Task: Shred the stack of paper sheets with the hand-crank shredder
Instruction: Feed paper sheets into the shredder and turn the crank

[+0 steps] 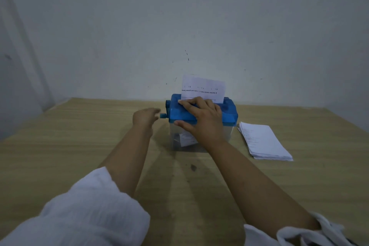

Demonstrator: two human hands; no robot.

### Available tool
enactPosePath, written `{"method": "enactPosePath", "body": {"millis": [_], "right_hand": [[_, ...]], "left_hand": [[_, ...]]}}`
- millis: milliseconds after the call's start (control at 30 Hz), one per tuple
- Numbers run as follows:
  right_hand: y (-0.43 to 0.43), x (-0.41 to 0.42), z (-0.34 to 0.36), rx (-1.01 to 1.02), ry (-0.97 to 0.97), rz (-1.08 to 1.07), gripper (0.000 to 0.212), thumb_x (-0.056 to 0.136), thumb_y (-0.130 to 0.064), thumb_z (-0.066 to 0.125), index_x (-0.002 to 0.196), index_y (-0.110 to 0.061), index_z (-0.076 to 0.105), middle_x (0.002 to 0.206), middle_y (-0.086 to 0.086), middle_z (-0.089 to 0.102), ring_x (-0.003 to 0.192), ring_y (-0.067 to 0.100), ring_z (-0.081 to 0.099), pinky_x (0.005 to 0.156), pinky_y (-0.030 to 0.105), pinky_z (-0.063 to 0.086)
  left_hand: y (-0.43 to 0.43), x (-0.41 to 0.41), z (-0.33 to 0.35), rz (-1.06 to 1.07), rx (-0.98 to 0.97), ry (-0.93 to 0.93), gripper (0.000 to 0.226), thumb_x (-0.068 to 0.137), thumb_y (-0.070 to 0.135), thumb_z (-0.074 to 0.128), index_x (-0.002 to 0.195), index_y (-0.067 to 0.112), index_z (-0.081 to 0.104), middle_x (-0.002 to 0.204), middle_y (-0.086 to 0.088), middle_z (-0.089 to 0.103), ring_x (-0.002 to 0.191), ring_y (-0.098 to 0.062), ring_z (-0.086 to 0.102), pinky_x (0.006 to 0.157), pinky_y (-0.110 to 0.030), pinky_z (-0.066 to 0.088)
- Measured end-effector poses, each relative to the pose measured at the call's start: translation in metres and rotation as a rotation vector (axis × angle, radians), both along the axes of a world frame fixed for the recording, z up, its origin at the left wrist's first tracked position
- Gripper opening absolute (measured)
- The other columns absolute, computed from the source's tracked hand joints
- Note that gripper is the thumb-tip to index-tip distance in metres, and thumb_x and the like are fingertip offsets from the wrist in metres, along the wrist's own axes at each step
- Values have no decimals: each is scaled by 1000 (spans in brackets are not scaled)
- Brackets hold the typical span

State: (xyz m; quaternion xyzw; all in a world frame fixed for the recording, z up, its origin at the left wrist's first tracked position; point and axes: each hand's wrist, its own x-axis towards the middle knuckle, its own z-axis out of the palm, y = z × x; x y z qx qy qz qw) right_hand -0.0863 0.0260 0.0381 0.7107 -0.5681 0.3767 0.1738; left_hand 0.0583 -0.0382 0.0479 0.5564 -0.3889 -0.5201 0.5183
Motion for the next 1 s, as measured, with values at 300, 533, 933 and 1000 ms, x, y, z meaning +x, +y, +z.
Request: {"method": "enactPosePath", "body": {"millis": [300, 533, 933, 1000], "right_hand": [[1, 4, -1, 16, -35, -15, 54, 77, -48, 68, 126, -27, 59, 108, -5, 57, 101, 18, 46, 87, 27, 23], [-2, 4, -4, -38, -20, -49, 53, 77, -49, 66, 124, -25, 60, 106, -5, 58, 97, 19, 49, 88, 31, 29], [0, 4, -2, 12, -14, -50, 55, 77, -51, 67, 125, -26, 59, 107, -6, 56, 98, 18, 48, 86, 28, 24], [0, 4, 0, 48, -14, -41, 55, 79, -50, 66, 128, -27, 57, 109, -5, 55, 100, 19, 47, 88, 29, 24]], "left_hand": [[21, -25, 56, -307, 239, 118, 41, 90, 42, 59, 86, 2, 50, 78, -15, 54, 56, -25, 61, 89, -38, 43], [18, -31, 60, -359, 208, 2, 35, 94, 26, 56, 69, 6, 42, 65, -9, 50, 54, -23, 50, 45, -29, 47], [-16, -31, 40, -333, 146, 121, 17, 89, 16, 62, 82, 2, 56, 87, -13, 59, 69, -24, 56, 56, -35, 51], [-18, -31, 39, -318, 135, 128, 15, 89, 14, 61, 81, 3, 56, 86, -13, 59, 68, -25, 55, 57, -35, 50]]}}
